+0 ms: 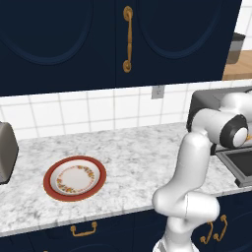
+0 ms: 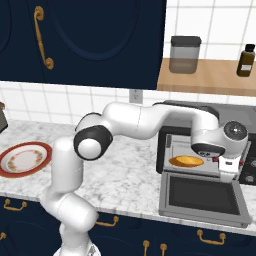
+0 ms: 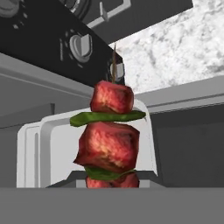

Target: Pick up the kebab skewer and baguette bread, and place them inside the toaster oven. Close the toaster oven door and start by setting the timer.

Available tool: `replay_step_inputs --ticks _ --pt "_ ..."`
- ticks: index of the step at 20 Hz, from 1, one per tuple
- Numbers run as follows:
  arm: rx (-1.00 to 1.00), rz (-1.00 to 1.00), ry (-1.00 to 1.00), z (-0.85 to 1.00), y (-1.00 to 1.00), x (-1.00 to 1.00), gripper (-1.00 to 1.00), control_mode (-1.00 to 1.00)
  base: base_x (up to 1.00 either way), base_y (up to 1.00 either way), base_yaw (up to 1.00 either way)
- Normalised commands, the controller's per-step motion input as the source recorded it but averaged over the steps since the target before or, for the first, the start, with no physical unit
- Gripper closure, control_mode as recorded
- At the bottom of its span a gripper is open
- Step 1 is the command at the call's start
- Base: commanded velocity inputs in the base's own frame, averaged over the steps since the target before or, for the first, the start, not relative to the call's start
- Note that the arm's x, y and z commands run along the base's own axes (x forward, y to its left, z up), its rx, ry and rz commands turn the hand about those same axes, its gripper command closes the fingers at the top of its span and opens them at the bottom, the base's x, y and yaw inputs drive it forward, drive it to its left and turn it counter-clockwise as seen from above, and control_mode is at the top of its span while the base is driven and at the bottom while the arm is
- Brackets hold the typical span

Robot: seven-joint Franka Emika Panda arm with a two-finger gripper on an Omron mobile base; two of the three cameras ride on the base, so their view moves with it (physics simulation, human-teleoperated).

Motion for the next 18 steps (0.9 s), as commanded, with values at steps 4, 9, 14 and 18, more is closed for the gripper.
replay_step_inputs --ticks 4,9,14,18 --pt "0.0 0.0 0.0 -0.14 0.46 0.24 1.0 -1.0 0.0 0.0 0.0" --pt "0.0 0.0 0.0 -0.08 0.44 0.22 -1.0 -1.0 0.0 0.0 0.0" --pt "0.0 0.0 0.0 0.0 0.01 0.01 -1.0 -1.0 0.0 0.0 0.0" --pt "0.0 0.0 0.0 0.0 0.0 0.0 -1.0 -1.0 0.0 0.0 0.0"
